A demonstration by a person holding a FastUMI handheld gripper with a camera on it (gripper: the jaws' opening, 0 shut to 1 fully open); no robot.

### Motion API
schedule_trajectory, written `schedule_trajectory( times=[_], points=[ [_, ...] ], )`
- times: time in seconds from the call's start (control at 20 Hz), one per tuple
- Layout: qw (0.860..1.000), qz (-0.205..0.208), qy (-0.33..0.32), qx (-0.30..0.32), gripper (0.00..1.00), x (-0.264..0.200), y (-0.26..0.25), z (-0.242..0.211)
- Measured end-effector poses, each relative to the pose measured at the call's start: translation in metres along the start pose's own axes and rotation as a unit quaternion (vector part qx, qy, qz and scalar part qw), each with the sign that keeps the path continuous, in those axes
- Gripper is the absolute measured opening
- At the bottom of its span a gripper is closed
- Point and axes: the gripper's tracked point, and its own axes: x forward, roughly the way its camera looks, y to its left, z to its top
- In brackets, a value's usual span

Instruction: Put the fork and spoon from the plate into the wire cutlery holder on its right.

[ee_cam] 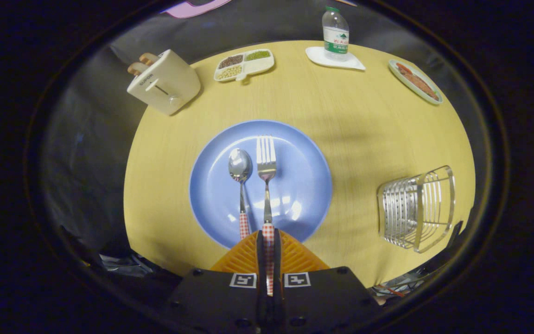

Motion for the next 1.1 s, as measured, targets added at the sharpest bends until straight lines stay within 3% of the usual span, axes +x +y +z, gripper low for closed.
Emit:
schedule_trajectory(
  times=[0.5, 0.7, 0.85, 1.1],
  points=[
    [0.997, -0.007, 0.038, 0.073, 0.08, -0.112, -0.049, -0.021],
    [0.994, -0.04, 0.049, 0.094, 0.08, -0.144, -0.095, -0.018],
    [0.992, -0.058, 0.067, 0.091, 0.08, -0.142, -0.127, -0.016],
    [0.982, -0.068, 0.166, 0.055, 0.08, -0.128, -0.157, -0.039]
  ],
)
